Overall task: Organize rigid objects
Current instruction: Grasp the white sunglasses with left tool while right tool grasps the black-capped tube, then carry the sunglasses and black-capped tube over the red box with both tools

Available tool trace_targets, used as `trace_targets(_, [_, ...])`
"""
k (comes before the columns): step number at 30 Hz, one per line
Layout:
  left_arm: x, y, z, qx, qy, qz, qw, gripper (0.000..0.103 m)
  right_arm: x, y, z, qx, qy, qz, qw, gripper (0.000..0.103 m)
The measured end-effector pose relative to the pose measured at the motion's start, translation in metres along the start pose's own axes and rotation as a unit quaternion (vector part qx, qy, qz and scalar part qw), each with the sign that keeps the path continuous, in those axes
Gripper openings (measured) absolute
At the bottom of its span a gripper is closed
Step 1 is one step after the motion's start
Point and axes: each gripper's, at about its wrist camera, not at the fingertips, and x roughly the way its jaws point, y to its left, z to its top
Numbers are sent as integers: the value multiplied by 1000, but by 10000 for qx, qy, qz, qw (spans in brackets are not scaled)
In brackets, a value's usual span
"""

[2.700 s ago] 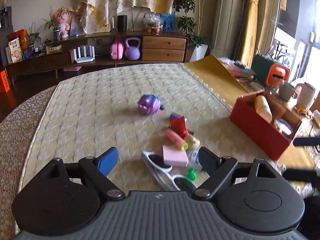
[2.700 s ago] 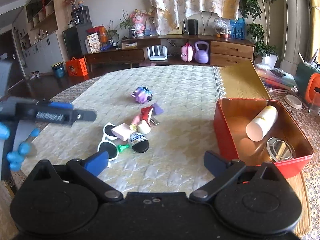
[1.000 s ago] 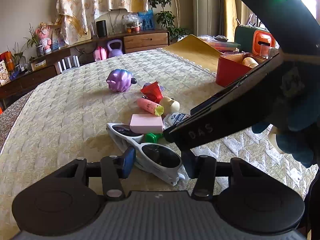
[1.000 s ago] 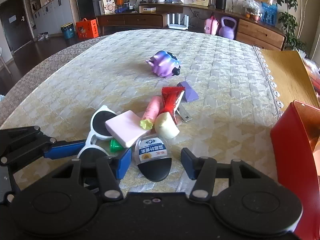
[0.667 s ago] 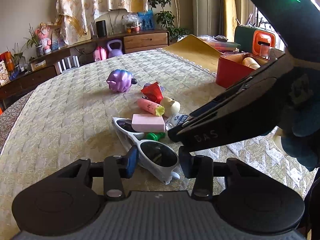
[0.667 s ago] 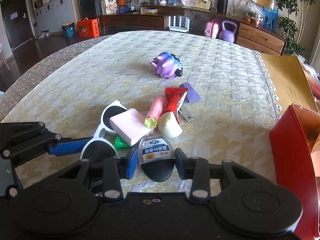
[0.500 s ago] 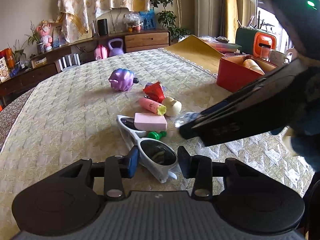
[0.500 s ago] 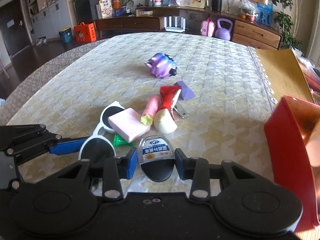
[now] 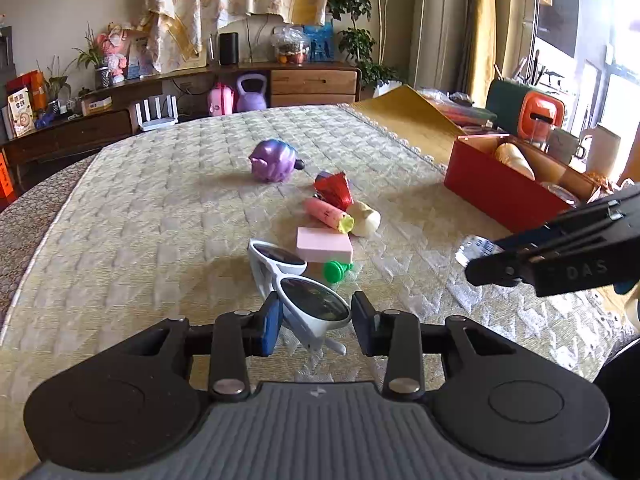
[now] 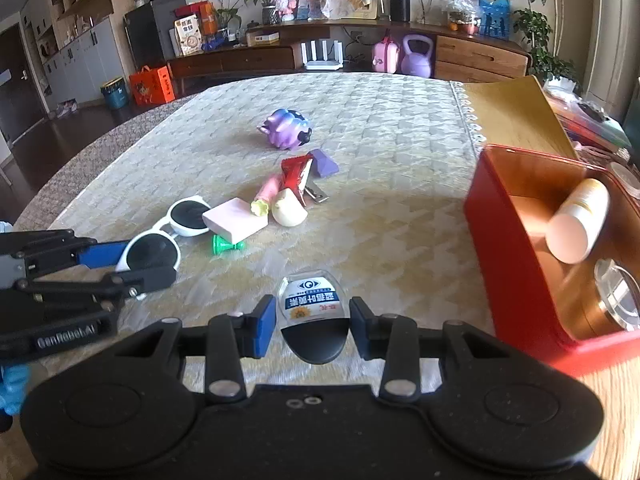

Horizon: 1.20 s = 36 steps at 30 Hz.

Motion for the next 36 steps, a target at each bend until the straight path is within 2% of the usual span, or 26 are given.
trace_targets(11, [-28, -3, 16, -33, -176, 148, 9997, 34, -41, -8, -8, 63, -374, -50, 9993, 39])
trace_targets(16, [-33, -7, 26, 1, -250, 58, 9997, 34, -55, -18, -8, 132, -517, -124, 9985, 39])
trace_targets(21, [-38, -10, 42, 81, -395, 139, 9991, 34, -71, -35, -7, 256, -719, -258, 9968, 39])
trace_targets(36, [-37, -37, 87, 262, -525, -309, 9978, 33, -100, -102, -5, 650, -879, -789, 9909, 39])
